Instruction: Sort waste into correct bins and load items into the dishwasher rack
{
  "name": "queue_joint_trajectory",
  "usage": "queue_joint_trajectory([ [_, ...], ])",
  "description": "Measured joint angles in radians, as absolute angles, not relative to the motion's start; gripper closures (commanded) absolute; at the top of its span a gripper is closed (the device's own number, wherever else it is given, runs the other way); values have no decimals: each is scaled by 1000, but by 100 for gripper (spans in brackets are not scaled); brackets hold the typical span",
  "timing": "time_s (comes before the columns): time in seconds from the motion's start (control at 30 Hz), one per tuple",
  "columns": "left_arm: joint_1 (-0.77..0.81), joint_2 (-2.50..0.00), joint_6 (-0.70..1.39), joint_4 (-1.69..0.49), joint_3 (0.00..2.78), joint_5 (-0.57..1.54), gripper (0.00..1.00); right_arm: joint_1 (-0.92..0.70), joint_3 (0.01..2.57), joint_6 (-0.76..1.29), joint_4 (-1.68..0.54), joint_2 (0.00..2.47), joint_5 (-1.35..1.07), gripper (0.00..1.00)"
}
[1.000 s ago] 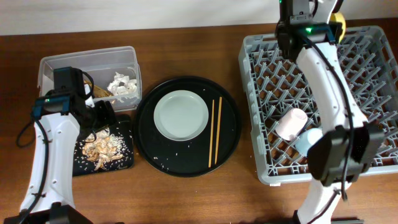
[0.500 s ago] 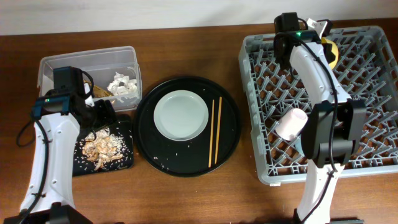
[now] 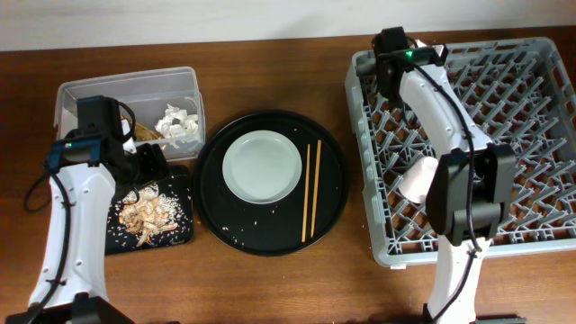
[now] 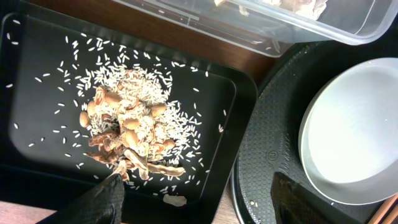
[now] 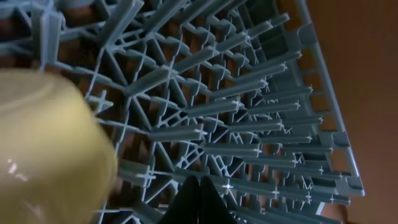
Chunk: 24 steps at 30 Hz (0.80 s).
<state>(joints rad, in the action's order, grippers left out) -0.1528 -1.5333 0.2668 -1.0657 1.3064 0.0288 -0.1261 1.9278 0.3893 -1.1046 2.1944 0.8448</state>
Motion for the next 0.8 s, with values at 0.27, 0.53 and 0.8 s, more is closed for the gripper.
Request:
queue_joint_trajectory([
  [0.27, -153, -1533, 271, -1062, 1306, 29, 13, -123, 1959, 201, -1349, 1876, 260, 18],
  [0.53, -153, -1533, 271, -1062, 1306, 29, 13, -344, 1768, 121, -1375, 1870, -261, 21],
  [0.8, -153, -1533, 271, -1063, 1306, 29, 13, -488, 1262, 382, -885, 1877, -120, 39],
])
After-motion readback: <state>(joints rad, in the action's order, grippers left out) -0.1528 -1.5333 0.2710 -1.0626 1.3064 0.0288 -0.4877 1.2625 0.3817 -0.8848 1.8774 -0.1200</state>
